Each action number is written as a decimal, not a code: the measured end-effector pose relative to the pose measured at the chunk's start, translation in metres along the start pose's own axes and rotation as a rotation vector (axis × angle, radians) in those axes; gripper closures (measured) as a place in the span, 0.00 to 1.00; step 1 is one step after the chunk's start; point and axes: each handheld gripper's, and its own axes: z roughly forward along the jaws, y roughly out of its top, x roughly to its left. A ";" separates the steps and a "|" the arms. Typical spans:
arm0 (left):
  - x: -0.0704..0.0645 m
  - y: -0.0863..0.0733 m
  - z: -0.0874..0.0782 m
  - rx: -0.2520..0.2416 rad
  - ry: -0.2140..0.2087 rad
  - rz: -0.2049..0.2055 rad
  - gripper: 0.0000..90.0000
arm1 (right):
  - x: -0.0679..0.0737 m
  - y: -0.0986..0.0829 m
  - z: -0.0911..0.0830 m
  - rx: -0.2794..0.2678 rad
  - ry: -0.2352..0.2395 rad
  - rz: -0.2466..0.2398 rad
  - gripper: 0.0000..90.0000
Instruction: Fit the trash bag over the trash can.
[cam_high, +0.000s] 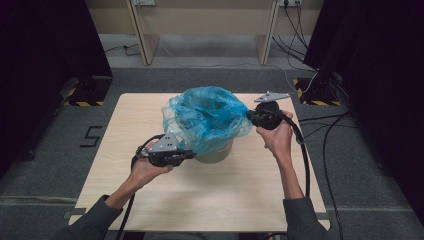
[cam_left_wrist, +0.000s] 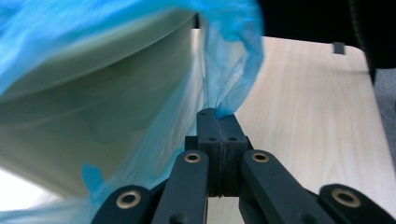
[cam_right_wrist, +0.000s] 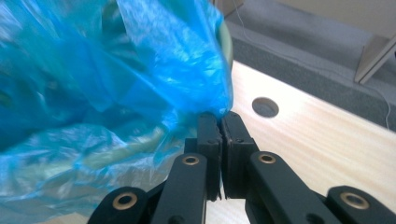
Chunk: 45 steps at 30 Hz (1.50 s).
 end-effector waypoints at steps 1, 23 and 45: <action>0.002 -0.002 0.000 0.002 0.007 -0.007 1.00 | 0.000 -0.003 0.004 0.012 0.001 0.001 0.98; 0.022 0.015 -0.069 -0.100 0.132 -0.063 0.45 | 0.009 0.028 -0.022 -0.080 -0.005 0.000 0.41; 0.064 -0.028 -0.017 0.023 0.151 -0.054 1.00 | -0.036 0.049 0.048 -0.041 0.014 0.081 0.89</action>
